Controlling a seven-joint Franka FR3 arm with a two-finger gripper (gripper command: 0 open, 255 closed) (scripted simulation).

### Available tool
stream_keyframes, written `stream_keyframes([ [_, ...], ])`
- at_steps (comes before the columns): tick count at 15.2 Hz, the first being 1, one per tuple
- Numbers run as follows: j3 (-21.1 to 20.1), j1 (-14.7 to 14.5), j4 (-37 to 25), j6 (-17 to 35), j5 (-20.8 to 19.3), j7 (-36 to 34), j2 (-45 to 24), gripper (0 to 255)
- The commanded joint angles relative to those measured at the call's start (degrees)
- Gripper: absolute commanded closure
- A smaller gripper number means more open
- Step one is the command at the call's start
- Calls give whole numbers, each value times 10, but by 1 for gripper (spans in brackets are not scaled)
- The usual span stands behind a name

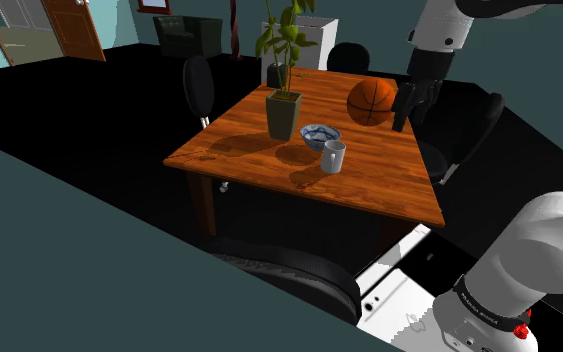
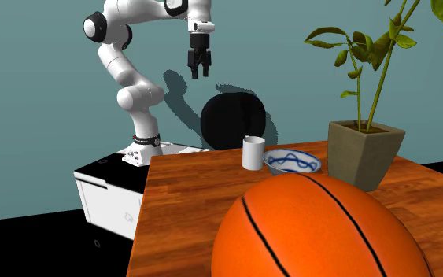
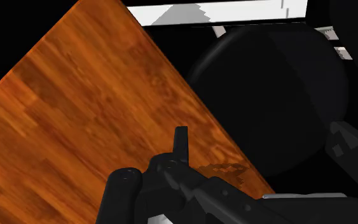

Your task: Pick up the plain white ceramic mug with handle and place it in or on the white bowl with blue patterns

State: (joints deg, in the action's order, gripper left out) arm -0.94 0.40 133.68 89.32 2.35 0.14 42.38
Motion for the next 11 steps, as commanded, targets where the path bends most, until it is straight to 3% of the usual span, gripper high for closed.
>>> stream_keyframes([
  [1, 0, 0, 0, 0, 0, 0, 0, 0],
  [11, 40, 19, -32, 142, -21, 47, -184, 0],
])
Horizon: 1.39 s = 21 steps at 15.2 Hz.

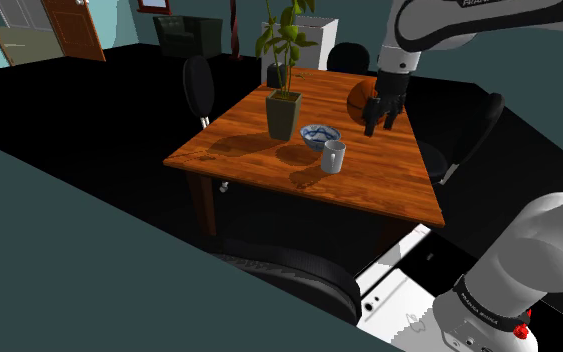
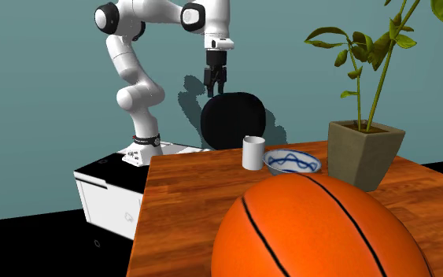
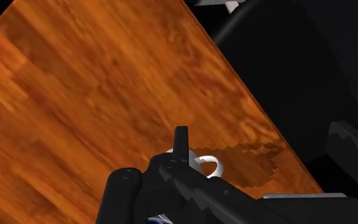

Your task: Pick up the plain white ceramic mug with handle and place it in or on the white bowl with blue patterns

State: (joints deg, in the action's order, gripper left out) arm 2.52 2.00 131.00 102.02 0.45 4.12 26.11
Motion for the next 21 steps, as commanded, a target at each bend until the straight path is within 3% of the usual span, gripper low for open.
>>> stream_keyframes([
  [1, 9, 4, -13, 27, -3, 12, -41, 0],
  [9, 35, 16, -99, 102, 2, 48, -210, 0],
  [17, 50, 34, -232, 137, 22, 85, -386, 0],
  [21, 49, 35, -220, 158, 24, 86, -396, 0],
])
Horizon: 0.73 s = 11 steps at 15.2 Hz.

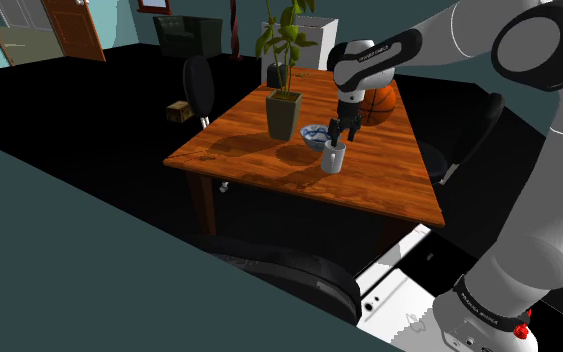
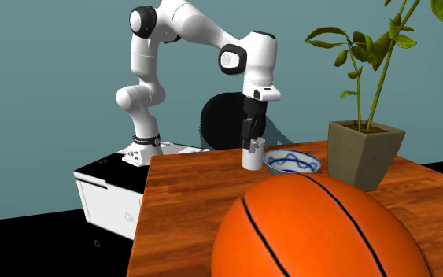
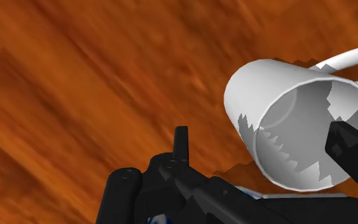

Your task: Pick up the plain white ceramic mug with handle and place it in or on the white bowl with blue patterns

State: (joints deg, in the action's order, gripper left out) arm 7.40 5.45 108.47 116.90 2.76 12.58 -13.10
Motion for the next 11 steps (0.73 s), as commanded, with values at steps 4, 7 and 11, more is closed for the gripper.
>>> stream_keyframes([
  [4, -1, 1, 25, 42, 3, 3, -16, 0],
  [7, -1, 1, 25, 42, 3, 3, -16, 0],
  [11, -1, 1, 25, 42, 3, 3, -16, 0],
])
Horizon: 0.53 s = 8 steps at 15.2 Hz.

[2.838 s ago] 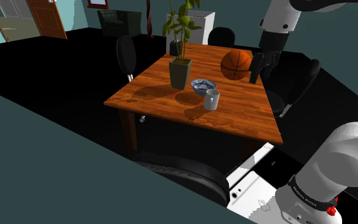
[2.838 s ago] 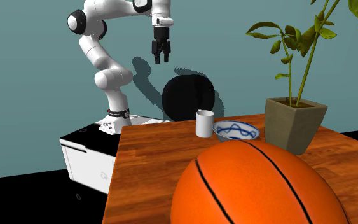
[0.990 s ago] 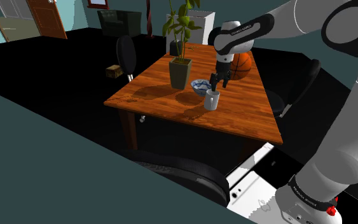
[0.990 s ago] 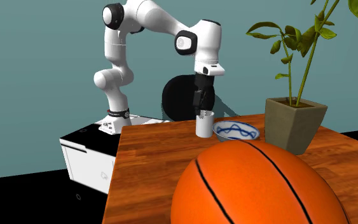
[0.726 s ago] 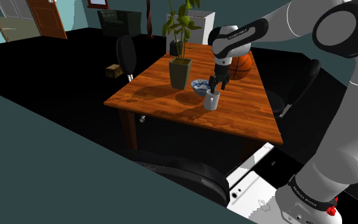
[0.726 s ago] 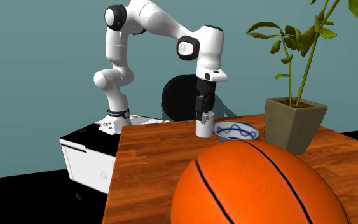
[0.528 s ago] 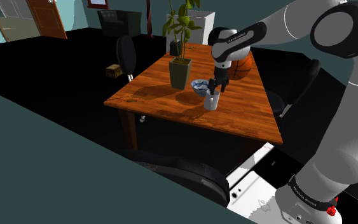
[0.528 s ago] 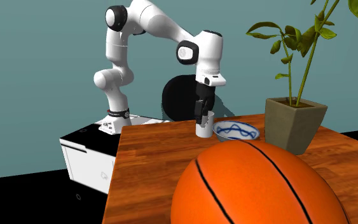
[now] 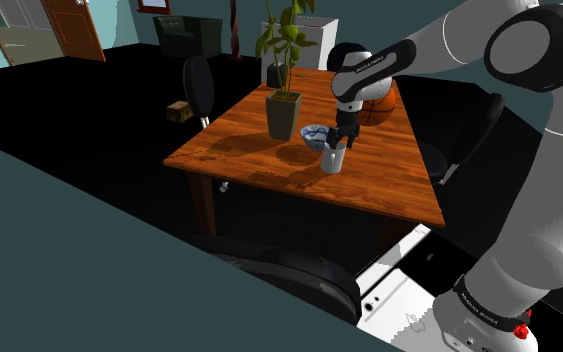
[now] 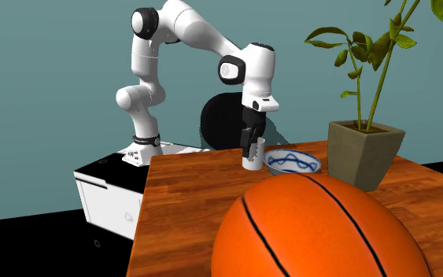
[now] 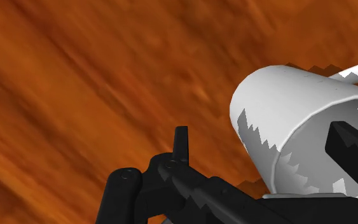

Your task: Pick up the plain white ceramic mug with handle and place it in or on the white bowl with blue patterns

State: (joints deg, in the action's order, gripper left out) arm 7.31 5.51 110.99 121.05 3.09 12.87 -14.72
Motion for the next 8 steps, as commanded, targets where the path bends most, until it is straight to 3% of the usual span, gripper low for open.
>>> stream_keyframes([
  [1, 0, 0, 0, 0, 0, 0, 0, 0],
  [2, 0, 0, 0, 0, 0, 0, 0, 255],
  [8, 0, 0, 0, 0, 0, 0, 0, 255],
])
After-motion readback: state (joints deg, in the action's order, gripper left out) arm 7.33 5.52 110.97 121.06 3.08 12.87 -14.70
